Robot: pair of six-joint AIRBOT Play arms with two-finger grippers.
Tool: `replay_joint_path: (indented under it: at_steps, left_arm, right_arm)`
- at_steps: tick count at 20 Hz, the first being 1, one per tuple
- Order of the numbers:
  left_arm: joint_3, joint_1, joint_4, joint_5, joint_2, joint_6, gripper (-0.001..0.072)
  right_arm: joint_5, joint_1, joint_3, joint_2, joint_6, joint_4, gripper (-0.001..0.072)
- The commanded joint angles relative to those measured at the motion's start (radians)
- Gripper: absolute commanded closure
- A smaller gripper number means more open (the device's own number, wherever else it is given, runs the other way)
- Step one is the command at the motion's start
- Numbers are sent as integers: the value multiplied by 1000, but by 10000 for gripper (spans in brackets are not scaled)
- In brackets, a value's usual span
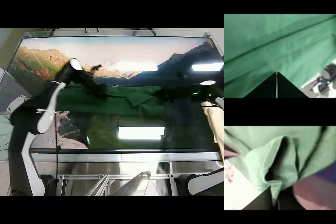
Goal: Fold the shirts.
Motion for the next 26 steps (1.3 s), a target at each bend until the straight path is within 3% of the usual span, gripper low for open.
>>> replay_joint_path:
  at_steps: [1,5,9,12,17,22,26]
  left_arm:
    - [66,-132,49,63,-72,-47,701]
    - [89,-183,-6,67,-85,-63,694]
    - [89,-141,-380,58,52,99,695]
    - [89,-54,-399,-27,188,106,695]
    - [-64,115,-398,-151,388,122,694]
    - [-275,244,-402,-143,516,206,693]
    - [-429,307,-410,-140,593,271,685]
  right_arm:
    - [113,-64,4,68,3,-10,699]
    - [161,-128,4,133,7,-53,699]
    - [195,-219,20,169,72,-203,699]
    - [267,-298,90,212,162,-364,699]
    - [271,-311,169,314,263,-372,699]
    - [200,-21,169,352,414,-358,698]
    - [-70,357,172,333,538,-354,699]
